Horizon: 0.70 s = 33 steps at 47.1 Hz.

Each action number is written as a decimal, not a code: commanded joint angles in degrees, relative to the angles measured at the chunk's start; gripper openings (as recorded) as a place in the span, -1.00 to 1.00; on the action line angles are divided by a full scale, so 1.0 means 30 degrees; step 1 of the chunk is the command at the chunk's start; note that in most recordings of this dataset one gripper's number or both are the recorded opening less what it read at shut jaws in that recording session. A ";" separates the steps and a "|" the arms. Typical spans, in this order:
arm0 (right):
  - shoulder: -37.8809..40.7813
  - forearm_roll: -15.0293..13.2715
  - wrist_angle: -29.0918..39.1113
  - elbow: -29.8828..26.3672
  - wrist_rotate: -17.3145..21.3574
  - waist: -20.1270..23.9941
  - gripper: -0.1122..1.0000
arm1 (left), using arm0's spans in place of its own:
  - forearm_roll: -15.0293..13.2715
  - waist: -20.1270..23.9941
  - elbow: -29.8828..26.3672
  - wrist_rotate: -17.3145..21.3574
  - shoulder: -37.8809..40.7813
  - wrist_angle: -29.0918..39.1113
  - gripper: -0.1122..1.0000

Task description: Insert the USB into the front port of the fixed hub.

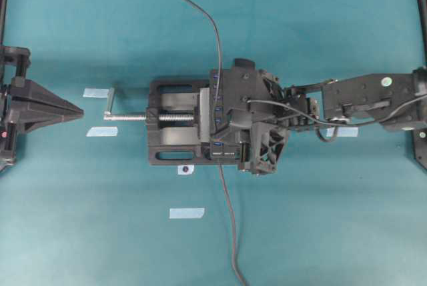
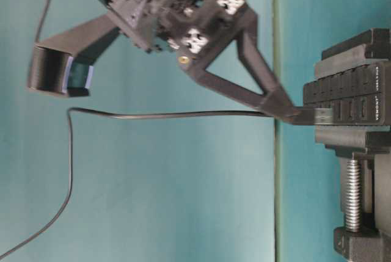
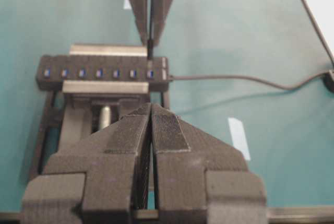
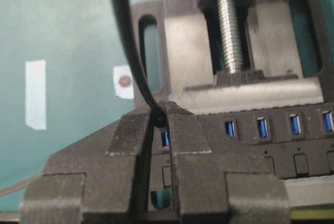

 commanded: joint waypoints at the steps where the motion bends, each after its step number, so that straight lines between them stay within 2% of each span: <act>1: -0.0205 -0.0029 -0.0176 -0.0234 -0.0059 0.0088 -0.73 | 0.0029 -0.0029 -0.0234 -0.0029 0.0059 -0.0117 -0.79; 33: 0.0469 -0.0059 -0.0029 -0.0176 -0.0059 0.0117 -0.73 | 0.0029 -0.0029 -0.0234 -0.0029 0.0088 -0.0088 -0.79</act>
